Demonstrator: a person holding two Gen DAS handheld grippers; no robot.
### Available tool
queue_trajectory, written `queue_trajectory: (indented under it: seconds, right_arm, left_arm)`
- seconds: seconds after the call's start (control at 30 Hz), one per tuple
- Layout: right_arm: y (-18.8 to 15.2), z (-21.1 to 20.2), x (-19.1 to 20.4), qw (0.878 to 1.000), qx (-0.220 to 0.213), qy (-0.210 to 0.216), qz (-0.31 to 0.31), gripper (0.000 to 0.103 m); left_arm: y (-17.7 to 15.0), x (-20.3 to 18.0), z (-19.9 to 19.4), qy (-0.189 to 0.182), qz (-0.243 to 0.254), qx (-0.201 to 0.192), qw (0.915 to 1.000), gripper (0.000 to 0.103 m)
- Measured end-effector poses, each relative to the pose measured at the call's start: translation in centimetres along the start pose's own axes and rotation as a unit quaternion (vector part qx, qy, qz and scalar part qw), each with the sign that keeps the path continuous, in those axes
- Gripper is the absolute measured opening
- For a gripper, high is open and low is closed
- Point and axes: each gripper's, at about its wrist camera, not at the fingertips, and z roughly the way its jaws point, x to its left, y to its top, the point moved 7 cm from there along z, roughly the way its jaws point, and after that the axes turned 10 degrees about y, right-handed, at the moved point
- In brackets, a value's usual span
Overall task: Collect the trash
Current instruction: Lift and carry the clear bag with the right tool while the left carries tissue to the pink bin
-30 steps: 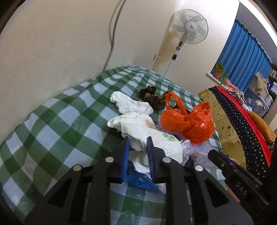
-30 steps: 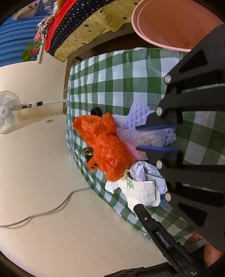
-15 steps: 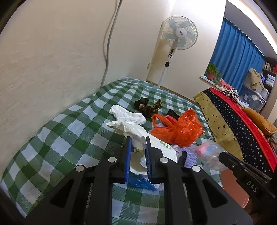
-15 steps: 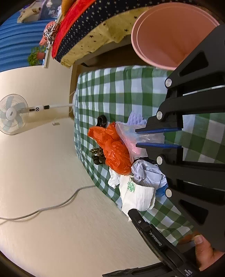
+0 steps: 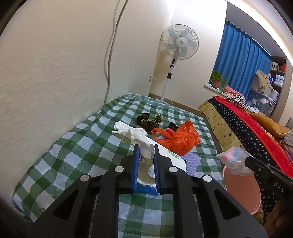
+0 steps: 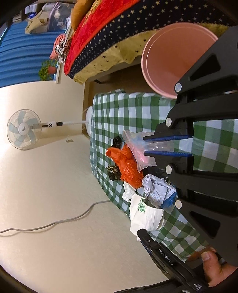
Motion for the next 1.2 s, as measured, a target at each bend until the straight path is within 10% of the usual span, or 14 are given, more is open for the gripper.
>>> queue_trajectory:
  seconds: [1.2]
  right_arm:
    - [-0.3,-9.1,-5.5,0.993,-0.050,-0.098,0.047,0.011]
  left_arm:
    - [-1.0,-6.1,-4.3,-0.085,0.043,-0.007,0.9954,0.015]
